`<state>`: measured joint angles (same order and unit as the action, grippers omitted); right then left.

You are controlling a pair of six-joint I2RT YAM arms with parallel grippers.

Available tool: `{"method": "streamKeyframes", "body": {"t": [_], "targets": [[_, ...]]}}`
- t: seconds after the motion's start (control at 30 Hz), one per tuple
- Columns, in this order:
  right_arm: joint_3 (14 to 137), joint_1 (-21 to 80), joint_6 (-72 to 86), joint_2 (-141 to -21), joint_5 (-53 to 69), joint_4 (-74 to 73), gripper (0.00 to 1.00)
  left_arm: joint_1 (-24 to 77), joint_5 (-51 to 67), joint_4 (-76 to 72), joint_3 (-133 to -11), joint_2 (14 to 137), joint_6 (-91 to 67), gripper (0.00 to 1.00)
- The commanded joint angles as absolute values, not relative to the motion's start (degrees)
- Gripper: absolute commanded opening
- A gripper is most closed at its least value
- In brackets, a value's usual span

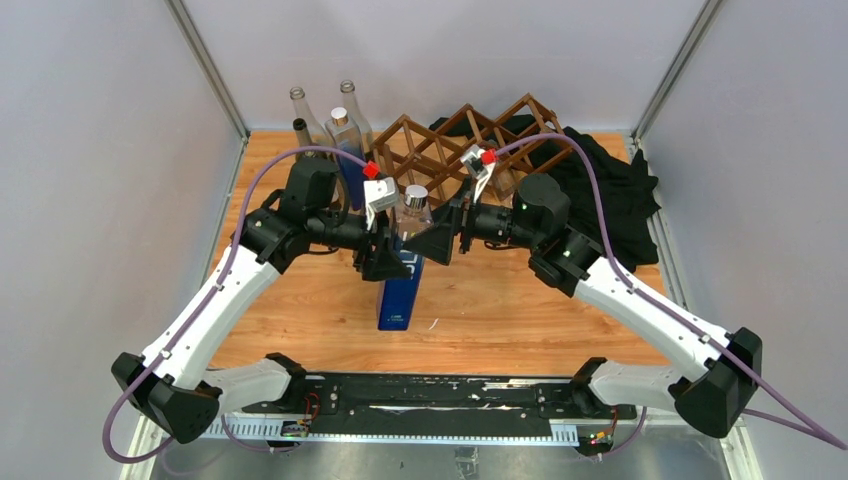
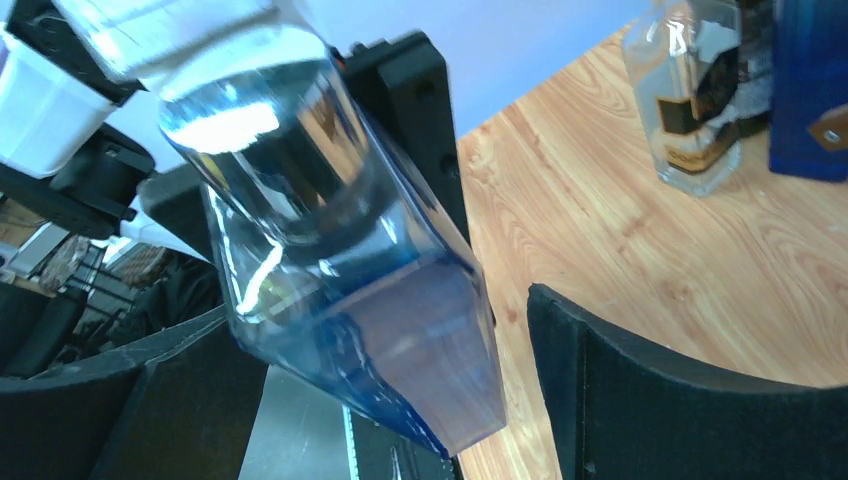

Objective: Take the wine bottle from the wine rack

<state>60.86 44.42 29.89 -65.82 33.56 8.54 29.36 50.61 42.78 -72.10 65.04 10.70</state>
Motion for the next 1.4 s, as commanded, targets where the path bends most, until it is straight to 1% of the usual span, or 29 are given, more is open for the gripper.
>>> {"method": "streamKeyframes", "body": {"t": [0.0,0.03,0.13,0.2,0.23,0.3,0.33,0.37,0.4,0.43,0.53,0.67,0.77,0.87,0.97,1.07,1.37], "targets": [[64.6,45.9,29.0,-68.2,34.1,14.5,0.96,29.1,58.0,43.1,-74.4,63.6,11.6,0.0],[65.2,46.0,29.0,-68.8,34.5,14.7,0.94,29.2,58.2,44.0,-74.8,63.8,12.0,0.0],[66.2,46.4,29.0,-70.3,35.8,14.6,0.81,29.1,58.8,46.0,-75.4,63.7,13.3,0.0],[67.0,46.4,28.9,-71.2,36.7,14.0,0.65,29.1,58.3,46.4,-75.5,63.5,13.4,0.0],[67.4,46.4,28.6,-71.5,37.2,13.4,0.57,29.1,57.9,46.7,-75.5,63.5,13.6,0.02],[68.3,46.5,27.4,-71.8,37.6,11.6,0.37,29.0,56.0,47.8,-76.0,63.5,14.0,0.3],[68.9,46.4,26.5,-71.8,37.0,10.5,0.23,28.9,54.3,48.6,-76.4,63.8,13.9,0.52],[69.4,46.4,25.4,-71.8,36.0,8.9,0.09,28.6,52.3,49.4,-76.8,64.0,13.9,0.79],[69.7,46.5,24.3,-71.8,34.3,7.2,0.01,28.2,50.3,50.3,-77.2,64.2,14.1,0.9],[70.7,46.4,23.0,-71.9,32.5,5.4,0.0,27.2,48.7,51.3,-77.7,64.4,14.7,0.99],[72.8,46.4,19.2,-72.8,27.3,1.7,0.0,21.9,45.9,54.8,-80.3,65.8,15.6,1.0],[74.0,46.4,16.1,-75.1,19.9,1.8,0.0,11.4,45.0,60.7,-86.0,69.8,17.6,1.0],[76.3,46.4,14.2,-78.4,16.7,2.1,0.0,6.8,40.1,63.8,-91.1,72.3,19.0,1.0],[79.4,46.5,13.2,-82.2,15.1,3.5,0.0,5.4,30.8,66.3,-95.9,74.8,20.5,1.0],[81.9,46.5,12.7,-85.9,14.0,6.0,0.0,3.9,25.0,66.4,-98.5,76.1,20.1,1.0],[84.4,46.4,12.2,-90.4,13.8,8.7,0.0,1.9,22.5,66.4,-99.6,77.2,18.8,1.0],[99.5,46.2,10.1,-105.4,15.6,8.0,0.0,-2.5,21.3,66.4,-101.0,77.9,17.4,1.0]]}}
